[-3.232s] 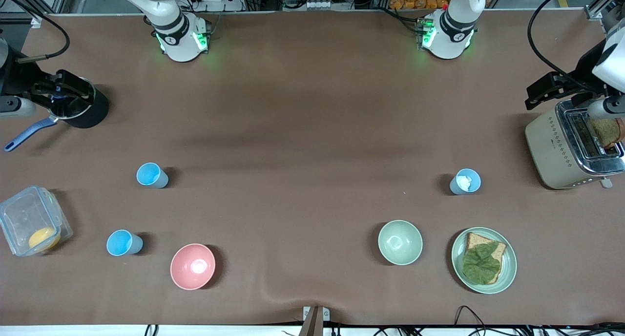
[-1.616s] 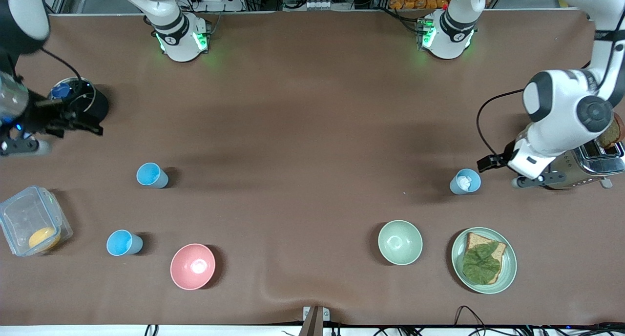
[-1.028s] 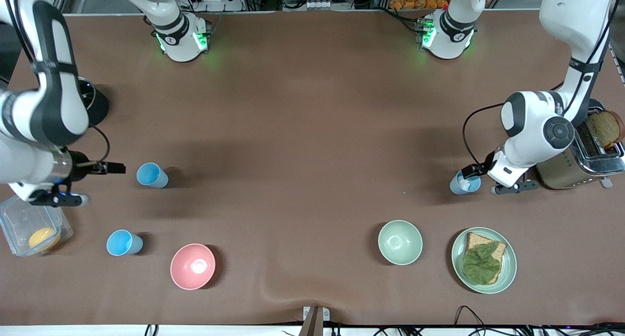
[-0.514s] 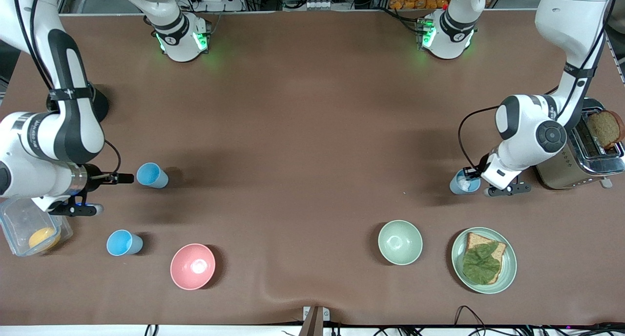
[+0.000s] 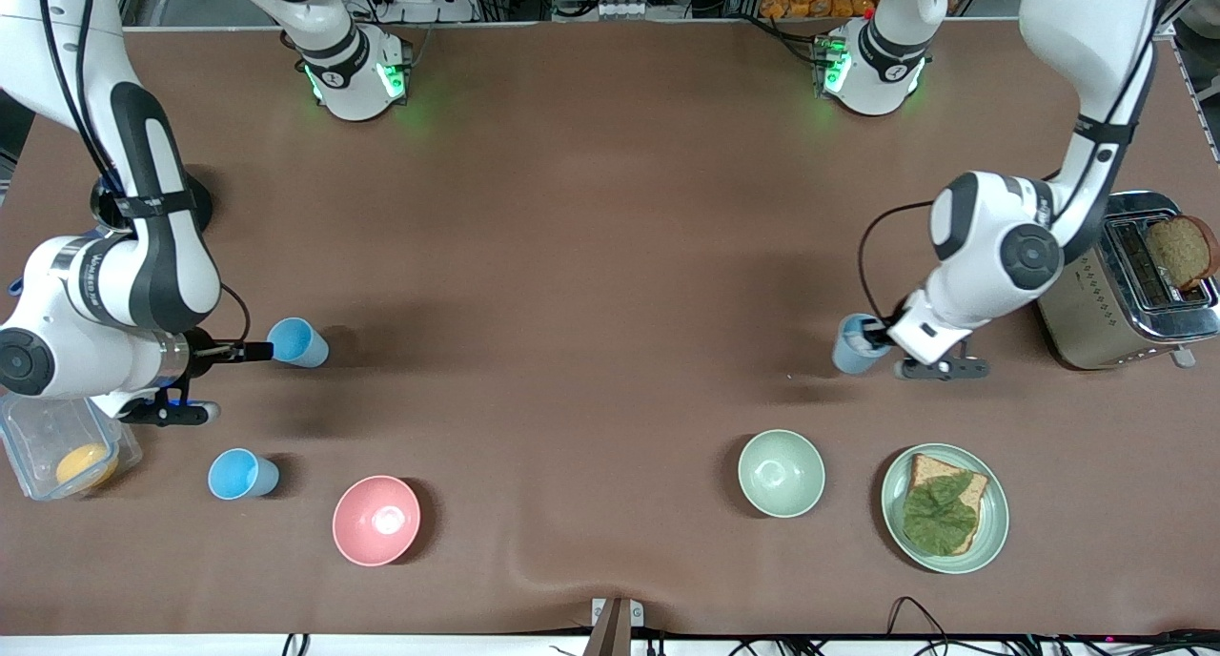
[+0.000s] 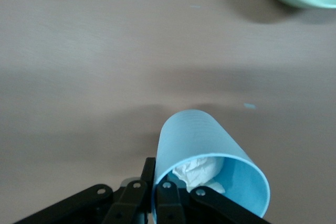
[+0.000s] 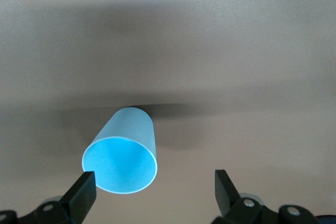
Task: Stack blue cups with both arms
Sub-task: 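Carry the blue cup with the left gripper to mid-table and set it down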
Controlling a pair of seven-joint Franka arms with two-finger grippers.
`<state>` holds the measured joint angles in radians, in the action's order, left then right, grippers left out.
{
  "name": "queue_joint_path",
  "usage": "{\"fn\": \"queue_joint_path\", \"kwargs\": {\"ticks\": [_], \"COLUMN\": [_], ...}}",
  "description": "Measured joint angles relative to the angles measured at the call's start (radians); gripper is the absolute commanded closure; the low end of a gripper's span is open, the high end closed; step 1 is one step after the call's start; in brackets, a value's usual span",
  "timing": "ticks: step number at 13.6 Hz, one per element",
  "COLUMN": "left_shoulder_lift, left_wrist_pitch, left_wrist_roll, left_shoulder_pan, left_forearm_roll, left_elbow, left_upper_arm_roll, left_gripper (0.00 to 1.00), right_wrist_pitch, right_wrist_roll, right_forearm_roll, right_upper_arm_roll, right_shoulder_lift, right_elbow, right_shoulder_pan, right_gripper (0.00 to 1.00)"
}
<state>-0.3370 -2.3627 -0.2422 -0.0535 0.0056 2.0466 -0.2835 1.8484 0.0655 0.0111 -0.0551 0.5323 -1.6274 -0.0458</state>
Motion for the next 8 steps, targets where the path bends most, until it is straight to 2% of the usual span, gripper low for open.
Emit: {"fn": "queue_joint_path", "kwargs": {"ticks": [2, 3, 7, 8], "left_shoulder_lift": [0.003, 0.001, -0.046, -0.069], "left_wrist_pitch": [0.051, 0.057, 0.058, 0.058], "left_wrist_roll": [-0.155, -0.24, -0.531, -0.577], "left_shoulder_pan": [0.036, 0.085, 0.31, 0.352], "left_forearm_roll": [0.0, 0.0, 0.0, 0.0], "left_elbow": [-0.039, -0.053, -0.124, -0.15], "left_upper_arm_roll": [-0.086, -0.104, -0.111, -0.111], "left_gripper": [1.0, 1.0, 1.0, 1.0], "right_wrist_pitch": [-0.006, -0.008, -0.006, -0.004], "right_wrist_roll": [0.0, 0.0, 0.0, 0.0], "right_forearm_roll": [0.0, 0.0, 0.0, 0.0], "right_upper_arm_roll": [0.0, 0.0, -0.001, -0.001], "right_shoulder_lift": [0.004, 0.012, 0.074, 0.084], "right_elbow": [-0.002, -0.007, -0.019, -0.02], "right_shoulder_pan": [0.0, 0.0, -0.009, -0.011], "right_gripper": [0.0, 0.0, 0.0, 0.23]}}
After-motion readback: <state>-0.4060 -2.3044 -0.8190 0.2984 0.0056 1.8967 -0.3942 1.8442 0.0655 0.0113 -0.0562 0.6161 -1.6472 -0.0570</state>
